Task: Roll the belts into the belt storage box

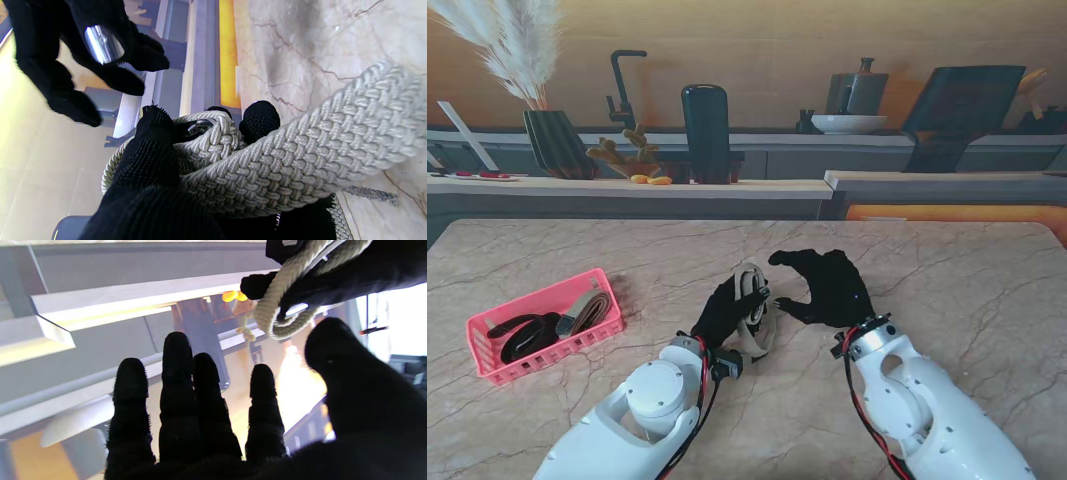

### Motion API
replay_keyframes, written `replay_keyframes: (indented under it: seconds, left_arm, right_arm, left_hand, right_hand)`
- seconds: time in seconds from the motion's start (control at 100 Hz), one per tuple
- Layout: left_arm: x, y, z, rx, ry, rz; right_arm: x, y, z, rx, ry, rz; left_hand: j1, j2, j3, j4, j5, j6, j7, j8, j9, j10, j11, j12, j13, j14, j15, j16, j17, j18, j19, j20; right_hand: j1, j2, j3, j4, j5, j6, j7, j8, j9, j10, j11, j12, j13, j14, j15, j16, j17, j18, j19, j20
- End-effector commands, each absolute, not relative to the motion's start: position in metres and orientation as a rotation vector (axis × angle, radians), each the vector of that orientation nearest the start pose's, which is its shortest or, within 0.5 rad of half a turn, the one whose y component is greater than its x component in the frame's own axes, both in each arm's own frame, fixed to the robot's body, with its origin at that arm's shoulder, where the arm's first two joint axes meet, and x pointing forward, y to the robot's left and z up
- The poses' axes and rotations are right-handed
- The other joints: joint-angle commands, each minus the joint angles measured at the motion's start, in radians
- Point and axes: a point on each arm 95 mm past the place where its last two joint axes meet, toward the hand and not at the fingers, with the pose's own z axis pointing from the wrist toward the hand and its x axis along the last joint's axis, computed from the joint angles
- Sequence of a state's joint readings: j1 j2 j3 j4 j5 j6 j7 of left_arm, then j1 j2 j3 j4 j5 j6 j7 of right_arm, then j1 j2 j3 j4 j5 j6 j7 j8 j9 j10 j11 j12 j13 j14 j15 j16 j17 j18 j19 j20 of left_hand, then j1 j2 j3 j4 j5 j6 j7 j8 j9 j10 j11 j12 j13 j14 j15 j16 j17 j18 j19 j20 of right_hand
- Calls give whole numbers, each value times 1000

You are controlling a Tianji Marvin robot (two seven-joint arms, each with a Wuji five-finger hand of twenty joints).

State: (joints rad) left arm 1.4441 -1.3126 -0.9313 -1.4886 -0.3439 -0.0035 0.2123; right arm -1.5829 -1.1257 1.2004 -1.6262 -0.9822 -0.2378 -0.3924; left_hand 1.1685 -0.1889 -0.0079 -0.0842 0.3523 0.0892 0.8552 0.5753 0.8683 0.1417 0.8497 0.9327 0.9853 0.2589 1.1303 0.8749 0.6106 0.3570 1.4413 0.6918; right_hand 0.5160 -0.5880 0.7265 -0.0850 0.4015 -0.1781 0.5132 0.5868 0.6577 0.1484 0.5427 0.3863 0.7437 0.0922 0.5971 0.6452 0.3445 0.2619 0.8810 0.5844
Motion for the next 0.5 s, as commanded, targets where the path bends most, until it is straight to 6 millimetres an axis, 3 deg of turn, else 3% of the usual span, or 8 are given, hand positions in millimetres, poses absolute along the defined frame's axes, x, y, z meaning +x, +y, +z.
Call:
replay_keyframes:
  seconds: [0.0,0.12,0.2,0.33,0.39,0.43,0.49]
  left_arm:
    - [398,-138,-345,-2564,485,-2212]
    - [400,-136,-345,-2589,569,-2202]
    - [400,-137,-345,-2597,593,-2193]
    - [401,-138,-347,-2616,624,-2185]
    - [401,-138,-347,-2628,634,-2183]
    - [401,-138,-347,-2637,643,-2182]
    - [401,-138,-348,-2646,654,-2183]
  right_arm:
    - [386,20,-278,851,1299,1911]
    - [389,9,-269,758,1423,1880]
    - [391,5,-266,712,1500,1855]
    - [398,5,-264,647,1570,1826]
    - [401,7,-264,626,1588,1818]
    - [402,9,-265,613,1594,1814]
    - [404,12,-266,591,1602,1810]
  left_hand:
    - [3,-5,157,54,81,-52,37,22,77,-23,79,43,75,-73,97,41,42,22,87,47]
    - [-182,-138,392,51,110,-42,34,19,125,-37,130,67,153,-110,177,43,133,13,181,36]
    - [-258,-234,487,23,132,-36,32,9,161,-61,173,77,226,-159,232,29,231,-3,257,-13]
    - [-398,-299,582,-9,172,-15,0,20,195,-75,205,70,283,-197,274,13,335,-8,327,-111]
    - [-469,-310,632,-4,185,-2,-16,29,205,-78,212,67,285,-208,298,0,370,-9,344,-136]
    - [-507,-318,663,11,192,7,-28,34,210,-78,214,65,286,-211,313,-11,387,-9,350,-151]
    - [-530,-341,672,10,193,10,-35,36,210,-78,214,64,287,-216,320,-18,403,-9,352,-160]
  right_hand:
    - [56,29,35,40,-60,-85,32,14,-44,-29,-38,-16,-26,-29,-48,-25,9,-32,-41,26]
    - [104,17,85,32,-135,-191,74,-2,-92,-49,-90,-35,-36,-42,-126,-61,22,-52,-74,39]
    - [109,14,90,27,-191,-227,72,-20,-117,-58,-109,-42,-44,-42,-167,-82,23,-59,-89,42]
    - [59,-12,86,22,-303,-229,24,-57,-180,-62,-132,-49,-54,-37,-198,-94,18,-64,-103,47]
    - [18,-31,89,17,-315,-206,-62,-121,-224,-57,-137,-52,-64,-36,-207,-94,13,-68,-114,58]
    - [2,-40,85,14,-325,-197,-84,-131,-237,-54,-140,-54,-67,-32,-207,-94,13,-69,-116,61]
    - [-14,-47,88,13,-318,-189,-123,-133,-256,-49,-138,-55,-73,-29,-207,-93,10,-70,-119,67]
